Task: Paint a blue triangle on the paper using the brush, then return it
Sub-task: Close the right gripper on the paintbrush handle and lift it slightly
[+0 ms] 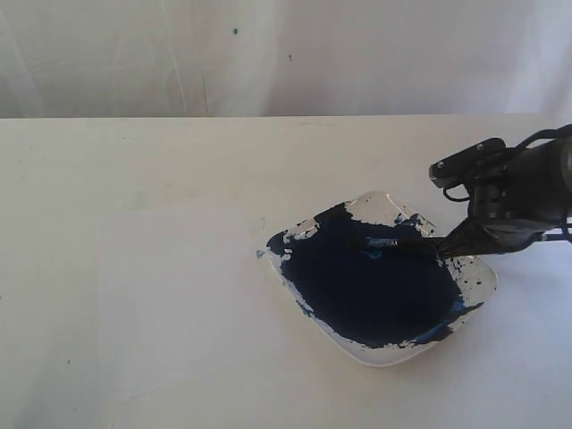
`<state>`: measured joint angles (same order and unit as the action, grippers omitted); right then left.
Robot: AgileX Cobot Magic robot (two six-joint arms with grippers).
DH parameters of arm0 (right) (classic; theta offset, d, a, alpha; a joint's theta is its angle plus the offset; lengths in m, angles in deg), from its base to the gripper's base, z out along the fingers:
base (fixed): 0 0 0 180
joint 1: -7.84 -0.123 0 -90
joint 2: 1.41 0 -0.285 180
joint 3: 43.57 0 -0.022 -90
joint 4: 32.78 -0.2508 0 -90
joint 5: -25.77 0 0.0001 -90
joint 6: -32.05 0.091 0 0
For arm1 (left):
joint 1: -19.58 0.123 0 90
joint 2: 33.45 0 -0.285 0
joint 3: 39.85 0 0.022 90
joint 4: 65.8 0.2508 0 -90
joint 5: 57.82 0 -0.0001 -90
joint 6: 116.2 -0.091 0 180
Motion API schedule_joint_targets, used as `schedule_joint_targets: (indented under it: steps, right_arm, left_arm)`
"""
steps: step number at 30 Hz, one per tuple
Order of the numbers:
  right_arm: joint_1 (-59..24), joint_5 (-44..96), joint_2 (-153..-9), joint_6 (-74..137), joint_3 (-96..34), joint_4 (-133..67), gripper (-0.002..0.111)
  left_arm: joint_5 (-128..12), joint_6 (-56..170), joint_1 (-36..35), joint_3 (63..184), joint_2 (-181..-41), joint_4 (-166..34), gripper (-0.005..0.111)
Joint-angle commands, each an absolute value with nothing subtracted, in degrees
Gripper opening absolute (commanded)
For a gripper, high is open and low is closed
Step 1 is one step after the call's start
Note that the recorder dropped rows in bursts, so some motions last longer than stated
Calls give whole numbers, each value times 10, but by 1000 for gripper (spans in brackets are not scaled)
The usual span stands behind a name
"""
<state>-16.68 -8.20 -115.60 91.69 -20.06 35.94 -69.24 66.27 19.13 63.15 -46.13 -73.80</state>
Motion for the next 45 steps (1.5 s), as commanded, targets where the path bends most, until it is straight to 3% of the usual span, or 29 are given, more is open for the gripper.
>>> schedule_joint_targets:
  steps: [1,6,10,15,21,27,34,39,42,45]
  right_arm:
    - [-161,-129,-1145,946,-207,337,0]
    - [-161,-186,-1095,971,-195,302,0]
    - [-161,-116,-1027,1022,-170,257,0]
    - [-161,-1,-966,1271,-128,258,0]
    - [-161,36,-952,1517,-88,260,0]
    - [-161,33,-951,1526,-80,243,0]
    - [-161,56,-951,1522,-80,395,0]
    - [-160,20,-951,1523,-80,346,0]
    - [-138,16,-956,1523,-80,295,6]
    - [-108,63,-966,1523,-80,253,24]
  left_arm:
    - [-694,664,189,629,-463,-742,0]
    - [-694,664,189,629,-463,-742,0]
    - [-694,664,189,629,-463,-742,0]
    - [-694,664,189,629,-463,-742,0]
    - [-694,664,189,629,-463,-742,0]
    - [-694,664,189,629,-463,-742,0]
    - [-694,664,189,629,-463,-742,0]
    - [-694,664,189,629,-463,-742,0]
    - [-694,664,189,629,-463,-742,0]
    - [-694,664,189,629,-463,-742,0]
